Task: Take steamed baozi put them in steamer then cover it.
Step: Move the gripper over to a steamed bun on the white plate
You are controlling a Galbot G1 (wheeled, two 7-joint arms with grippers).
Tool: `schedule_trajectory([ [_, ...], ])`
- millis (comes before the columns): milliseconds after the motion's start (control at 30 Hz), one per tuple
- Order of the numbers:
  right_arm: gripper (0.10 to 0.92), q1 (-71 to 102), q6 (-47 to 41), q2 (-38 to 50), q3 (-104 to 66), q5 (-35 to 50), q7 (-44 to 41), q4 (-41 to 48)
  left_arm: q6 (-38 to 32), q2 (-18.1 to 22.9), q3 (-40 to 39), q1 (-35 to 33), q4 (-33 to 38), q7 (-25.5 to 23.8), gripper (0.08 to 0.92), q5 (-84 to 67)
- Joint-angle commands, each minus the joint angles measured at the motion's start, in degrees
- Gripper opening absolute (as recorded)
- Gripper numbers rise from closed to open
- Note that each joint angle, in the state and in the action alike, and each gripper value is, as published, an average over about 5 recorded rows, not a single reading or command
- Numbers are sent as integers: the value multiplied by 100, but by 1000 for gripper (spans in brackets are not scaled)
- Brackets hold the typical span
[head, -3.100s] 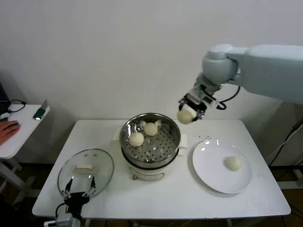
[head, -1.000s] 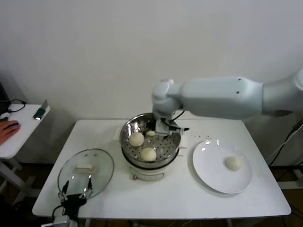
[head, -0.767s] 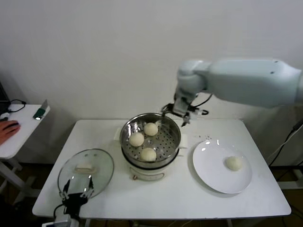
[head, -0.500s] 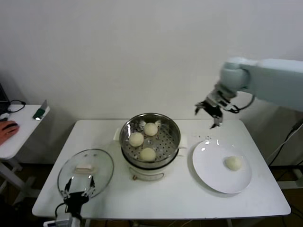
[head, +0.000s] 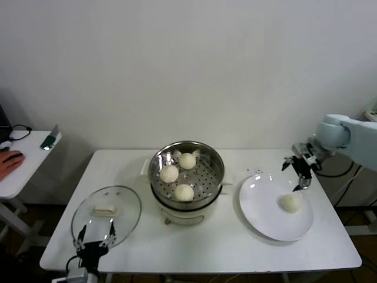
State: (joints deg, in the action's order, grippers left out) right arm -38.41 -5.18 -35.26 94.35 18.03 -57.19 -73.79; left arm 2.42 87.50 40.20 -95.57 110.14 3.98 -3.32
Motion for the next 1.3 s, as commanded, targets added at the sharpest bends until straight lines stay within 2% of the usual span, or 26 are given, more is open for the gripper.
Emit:
schedule_trajectory([
  [33,823,1624,-255,-69,-1053,-678,-18,834,-17,13,38,-58,7,16,823,5],
  [500,823,2310,-175,-338,-1599,-1002,11,1374,-32,29,23,-87,-19,31,823,39],
  [1100,823,2523,-143,-452,-1886,-1080,64,1557,-47,36,16,-106,-21,43,823,48],
  [1200,805,2529,-142,-449,-1886,-1095,48,1558,-48,36,19,-105,-25,45,823,47],
  [1300,755,2524,-143,-455,-1906,-1105,65,1577,-47,38,16,-96,-33,47,823,46],
])
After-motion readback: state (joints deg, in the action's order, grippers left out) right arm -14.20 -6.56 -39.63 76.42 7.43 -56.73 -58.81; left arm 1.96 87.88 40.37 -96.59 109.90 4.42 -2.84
